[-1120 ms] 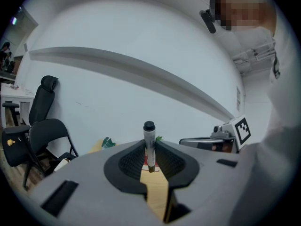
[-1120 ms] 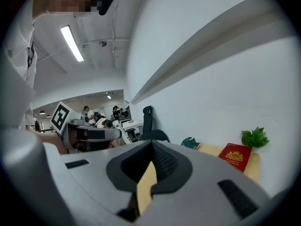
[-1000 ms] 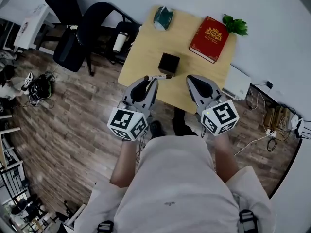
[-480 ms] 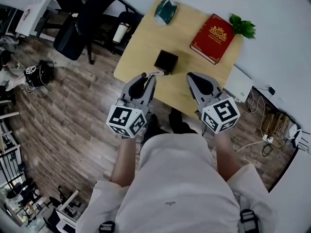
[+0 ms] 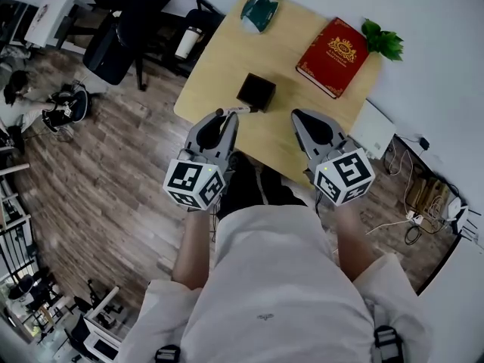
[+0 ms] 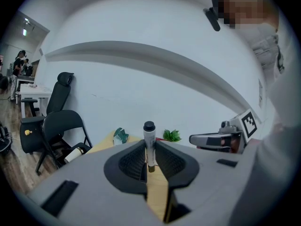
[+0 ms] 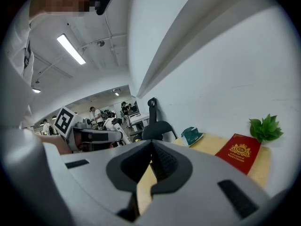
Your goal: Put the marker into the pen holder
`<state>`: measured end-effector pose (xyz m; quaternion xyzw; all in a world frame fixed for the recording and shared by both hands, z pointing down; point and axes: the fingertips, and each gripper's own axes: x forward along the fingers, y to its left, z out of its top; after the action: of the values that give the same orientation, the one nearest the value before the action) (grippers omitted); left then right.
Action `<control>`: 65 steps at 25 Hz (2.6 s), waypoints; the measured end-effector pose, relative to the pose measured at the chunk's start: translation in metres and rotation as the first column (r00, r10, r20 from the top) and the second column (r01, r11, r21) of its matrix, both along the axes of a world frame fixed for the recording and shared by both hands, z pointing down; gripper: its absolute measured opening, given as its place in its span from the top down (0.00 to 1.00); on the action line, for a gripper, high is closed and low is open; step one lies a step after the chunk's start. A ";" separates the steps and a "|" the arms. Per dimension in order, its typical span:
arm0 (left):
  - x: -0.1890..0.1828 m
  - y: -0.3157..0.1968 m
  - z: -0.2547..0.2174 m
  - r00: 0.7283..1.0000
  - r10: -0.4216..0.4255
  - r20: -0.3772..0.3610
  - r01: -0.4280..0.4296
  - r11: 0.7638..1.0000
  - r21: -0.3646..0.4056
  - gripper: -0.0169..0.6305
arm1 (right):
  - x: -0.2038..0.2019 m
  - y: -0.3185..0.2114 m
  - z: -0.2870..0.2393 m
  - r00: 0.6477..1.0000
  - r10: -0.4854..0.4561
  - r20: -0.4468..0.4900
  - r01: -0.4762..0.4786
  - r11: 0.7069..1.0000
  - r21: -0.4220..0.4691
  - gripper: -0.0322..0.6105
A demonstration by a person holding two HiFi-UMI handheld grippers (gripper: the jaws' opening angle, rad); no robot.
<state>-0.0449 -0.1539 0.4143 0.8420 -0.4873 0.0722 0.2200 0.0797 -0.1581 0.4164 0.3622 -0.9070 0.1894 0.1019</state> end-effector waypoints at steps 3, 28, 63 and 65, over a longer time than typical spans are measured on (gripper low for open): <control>-0.003 -0.005 0.006 1.000 -0.005 0.001 0.005 1.000 -0.009 0.87 | 0.001 -0.003 0.008 1.000 0.001 -0.007 -0.001 1.000 -0.016 0.95; 0.003 -0.054 0.089 0.991 0.126 0.036 -0.121 0.986 -0.116 0.87 | 0.008 -0.026 0.038 0.994 0.091 -0.055 -0.096 0.991 -0.089 0.95; 0.032 -0.065 0.150 0.971 0.231 0.062 -0.211 0.948 -0.239 0.87 | -0.014 -0.032 0.060 0.996 0.062 -0.065 -0.070 0.987 -0.141 0.95; 0.033 -0.065 0.152 0.968 0.240 0.074 -0.215 0.945 -0.246 0.87 | -0.015 -0.032 0.061 0.996 0.061 -0.067 -0.070 0.987 -0.144 0.95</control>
<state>-0.0116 -0.2189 0.5662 0.8557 -0.3854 0.1975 0.2832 0.0652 -0.1896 0.4769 0.3890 -0.8746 0.2474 0.1502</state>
